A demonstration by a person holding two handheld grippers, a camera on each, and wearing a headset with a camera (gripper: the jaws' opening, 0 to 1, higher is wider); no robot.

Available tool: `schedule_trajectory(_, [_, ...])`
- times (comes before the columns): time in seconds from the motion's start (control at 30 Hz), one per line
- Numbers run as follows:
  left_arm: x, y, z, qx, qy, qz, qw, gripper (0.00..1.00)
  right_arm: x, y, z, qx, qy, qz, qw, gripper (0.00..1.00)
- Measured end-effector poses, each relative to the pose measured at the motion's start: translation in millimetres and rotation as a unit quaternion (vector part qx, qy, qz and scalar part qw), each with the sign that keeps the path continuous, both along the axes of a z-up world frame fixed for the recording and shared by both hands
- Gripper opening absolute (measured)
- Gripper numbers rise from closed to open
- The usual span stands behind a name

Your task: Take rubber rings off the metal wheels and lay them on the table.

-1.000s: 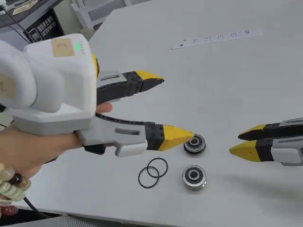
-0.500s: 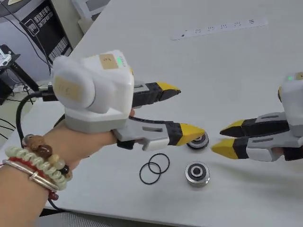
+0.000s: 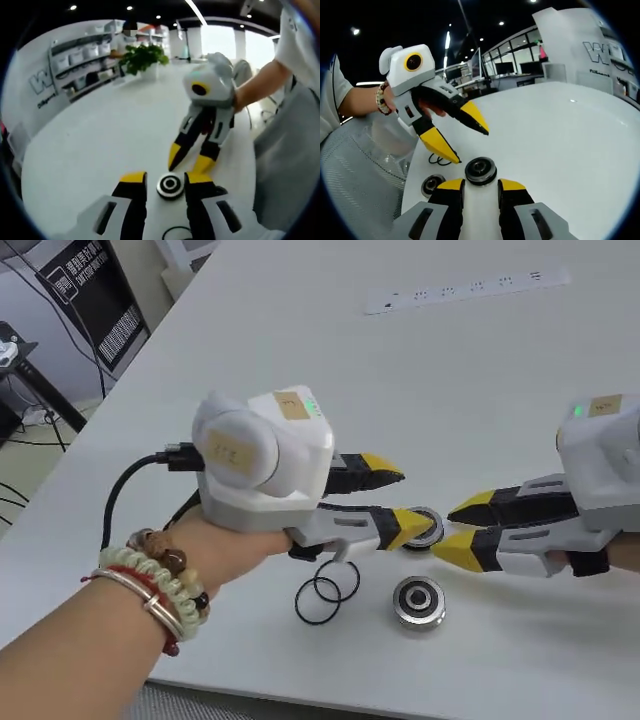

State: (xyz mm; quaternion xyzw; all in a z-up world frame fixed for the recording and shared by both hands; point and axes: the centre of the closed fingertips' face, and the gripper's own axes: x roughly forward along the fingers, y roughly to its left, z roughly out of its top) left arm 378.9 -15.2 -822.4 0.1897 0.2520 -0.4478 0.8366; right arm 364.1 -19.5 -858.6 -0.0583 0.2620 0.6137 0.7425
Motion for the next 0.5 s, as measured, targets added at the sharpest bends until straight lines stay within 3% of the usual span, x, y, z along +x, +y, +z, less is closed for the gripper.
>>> schedule_trajectory(0.37, [2.0, 2.5, -21.1, 0.018, 0.018, 0.013, 0.9996, 0.18, -1.0, 4.6, -4.8, -0.017, -0.034, 0.021, 0.9990, 0.24])
schedule_trajectory(0.5, [-0.7, 1.5, -22.2, 0.013, 0.024, 0.014, 0.9995, 0.18, -0.3, 6.4, -6.3, -0.020, -0.047, 0.024, 0.9984, 0.25])
